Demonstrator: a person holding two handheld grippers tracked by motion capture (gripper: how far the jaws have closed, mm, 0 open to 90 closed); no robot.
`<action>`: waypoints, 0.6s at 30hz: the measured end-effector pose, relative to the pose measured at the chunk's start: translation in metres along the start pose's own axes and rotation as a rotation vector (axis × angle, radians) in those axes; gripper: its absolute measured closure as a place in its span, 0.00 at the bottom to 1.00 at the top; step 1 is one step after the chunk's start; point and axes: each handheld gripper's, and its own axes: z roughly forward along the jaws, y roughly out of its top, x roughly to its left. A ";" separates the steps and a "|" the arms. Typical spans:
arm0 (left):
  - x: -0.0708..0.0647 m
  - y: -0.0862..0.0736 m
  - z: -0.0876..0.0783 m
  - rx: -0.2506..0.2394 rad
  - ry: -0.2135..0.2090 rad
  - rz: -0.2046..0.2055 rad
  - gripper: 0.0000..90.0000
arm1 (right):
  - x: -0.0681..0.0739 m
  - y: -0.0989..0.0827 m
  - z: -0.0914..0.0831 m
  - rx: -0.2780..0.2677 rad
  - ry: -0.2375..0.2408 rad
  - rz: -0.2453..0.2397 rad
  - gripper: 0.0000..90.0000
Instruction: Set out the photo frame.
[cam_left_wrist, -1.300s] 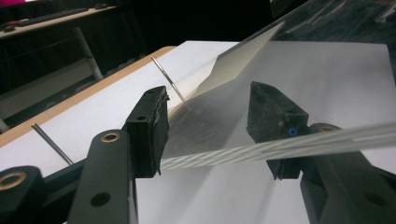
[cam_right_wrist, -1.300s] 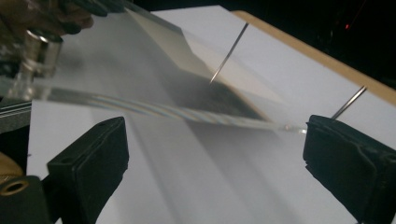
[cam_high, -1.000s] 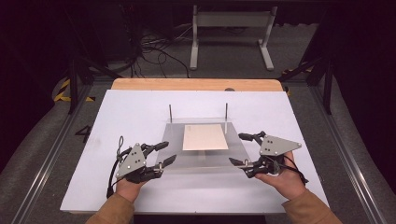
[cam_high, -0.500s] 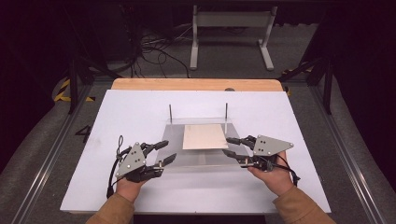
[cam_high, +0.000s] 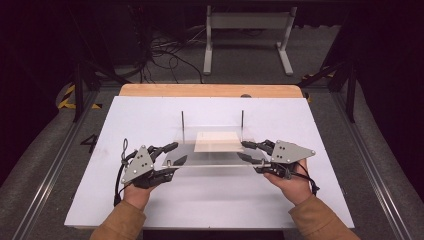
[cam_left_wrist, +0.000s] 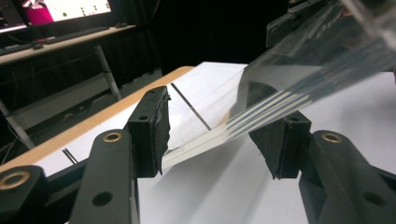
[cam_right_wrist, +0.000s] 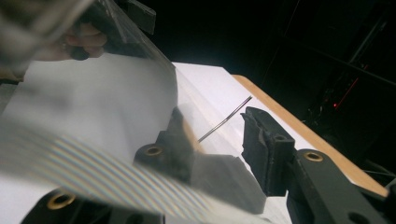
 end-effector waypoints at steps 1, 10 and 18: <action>0.001 0.002 0.001 -0.004 0.006 0.003 0.54 | -0.001 0.001 0.000 -0.003 -0.003 -0.004 0.67; 0.005 0.024 0.001 -0.043 0.049 0.014 0.57 | -0.012 0.018 -0.001 -0.036 -0.049 -0.039 0.68; 0.000 0.043 -0.005 -0.072 0.077 0.041 0.61 | -0.012 0.033 -0.014 -0.066 -0.088 -0.082 0.69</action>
